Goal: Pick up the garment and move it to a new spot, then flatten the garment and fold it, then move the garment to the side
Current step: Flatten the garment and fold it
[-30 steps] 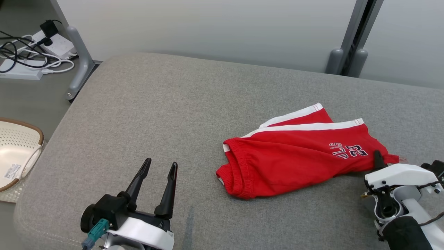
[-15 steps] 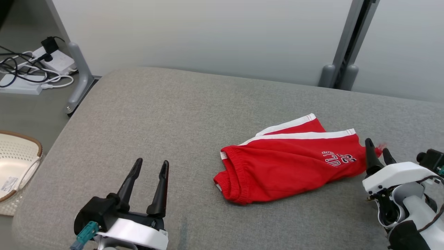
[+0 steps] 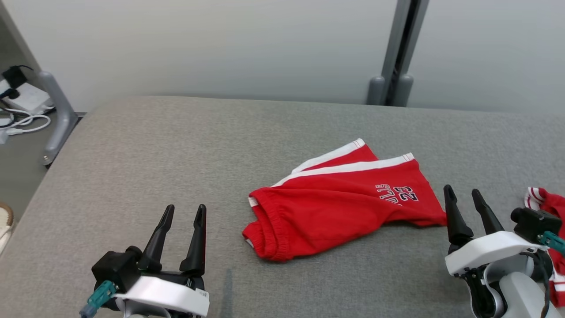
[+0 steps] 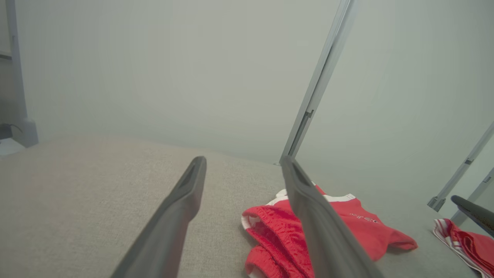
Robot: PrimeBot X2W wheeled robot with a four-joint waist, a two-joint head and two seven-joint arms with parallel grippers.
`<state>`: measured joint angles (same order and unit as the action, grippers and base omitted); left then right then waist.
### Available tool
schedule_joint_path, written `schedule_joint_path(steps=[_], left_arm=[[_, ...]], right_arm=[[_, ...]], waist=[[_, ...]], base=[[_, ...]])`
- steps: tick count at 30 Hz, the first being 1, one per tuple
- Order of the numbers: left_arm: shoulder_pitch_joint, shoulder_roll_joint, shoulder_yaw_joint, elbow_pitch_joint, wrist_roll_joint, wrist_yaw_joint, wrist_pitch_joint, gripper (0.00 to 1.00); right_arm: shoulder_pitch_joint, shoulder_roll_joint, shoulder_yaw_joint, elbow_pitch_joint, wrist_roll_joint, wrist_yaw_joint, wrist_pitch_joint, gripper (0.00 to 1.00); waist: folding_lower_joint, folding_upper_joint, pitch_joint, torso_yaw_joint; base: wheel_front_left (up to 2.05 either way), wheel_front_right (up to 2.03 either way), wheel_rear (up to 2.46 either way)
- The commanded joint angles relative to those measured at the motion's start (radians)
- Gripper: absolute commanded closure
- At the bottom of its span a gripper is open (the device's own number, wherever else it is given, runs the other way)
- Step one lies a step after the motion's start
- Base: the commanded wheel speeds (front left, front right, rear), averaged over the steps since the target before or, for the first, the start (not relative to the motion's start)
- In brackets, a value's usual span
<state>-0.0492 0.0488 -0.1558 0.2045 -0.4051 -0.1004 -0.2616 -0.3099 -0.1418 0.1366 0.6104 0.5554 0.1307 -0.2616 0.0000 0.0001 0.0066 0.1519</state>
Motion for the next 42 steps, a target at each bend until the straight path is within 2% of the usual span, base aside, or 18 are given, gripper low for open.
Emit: schedule_joint_path(steps=[1, 5, 11, 15, 23, 30, 39, 41, 42], left_arm=[[-0.023, 0.004, 0.003, 0.017, -0.016, 0.001, -0.003, 0.0], [-0.094, 0.003, -0.022, 0.169, -0.072, 0.014, -0.003, 0.0], [-0.276, 0.005, -0.104, 0.404, -0.106, -0.014, -0.003, 0.0], [-0.403, 0.005, -0.168, 0.571, -0.116, -0.024, -0.003, 0.0], [-0.567, 0.007, -0.208, 0.819, -0.128, -0.03, 0.006, 0.0], [-0.621, 0.005, -0.259, 0.916, -0.153, -0.031, 0.048, 0.0], [-0.646, 0.005, -0.358, 0.932, -0.234, -0.031, 0.087, 0.01], [-0.654, 0.005, -0.374, 0.932, -0.245, -0.031, 0.085, 0.55], [-0.66, 0.006, -0.381, 0.93, -0.251, -0.031, 0.074, 0.98]], right_arm=[[0.004, 0.003, -0.002, -0.014, -0.009, 0.0, -0.005, 0.0], [0.0, 0.014, 0.005, -0.05, -0.039, 0.0, -0.005, 0.0], [-0.017, 0.016, 0.009, -0.075, -0.068, 0.0, -0.005, 0.0], [-0.027, 0.022, 0.004, -0.084, -0.082, 0.0, -0.005, 0.0], [-0.032, 0.034, 0.008, -0.092, -0.092, 0.0, -0.005, 0.0], [-0.038, 0.041, 0.002, -0.09, -0.111, 0.0, -0.005, 0.0], [-0.041, 0.056, -0.002, -0.085, -0.124, 0.0, -0.005, 0.0], [-0.041, 0.058, -0.003, -0.084, -0.126, 0.0, -0.005, 0.0], [-0.041, 0.058, -0.003, -0.084, -0.127, 0.0, -0.005, 0.0]], waist=[[0.0, -0.0001, 0.02, -0.025], [0.0, -0.0001, 0.052, -0.068], [0.0, -0.0001, 0.106, -0.116], [0.0, -0.0001, 0.132, -0.136], [0.0, -0.0001, 0.165, -0.159], [0.0, -0.0001, 0.18, -0.169], [0.0, -0.0001, 0.194, -0.172], [0.0, -0.0001, 0.195, -0.171], [0.0, -0.0001, 0.195, -0.17]], base=[[0.0, 0.0, 0.0], [0.0, 0.0, 0.0], [0.0, 0.0, 0.0], [0.0, 0.0, 0.0], [0.0, 0.0, 0.0], [0.0, 0.0, 0.0], [0.0, 0.0, 0.0], [0.0, 0.0, 0.0], [0.0, 0.0, 0.0]])
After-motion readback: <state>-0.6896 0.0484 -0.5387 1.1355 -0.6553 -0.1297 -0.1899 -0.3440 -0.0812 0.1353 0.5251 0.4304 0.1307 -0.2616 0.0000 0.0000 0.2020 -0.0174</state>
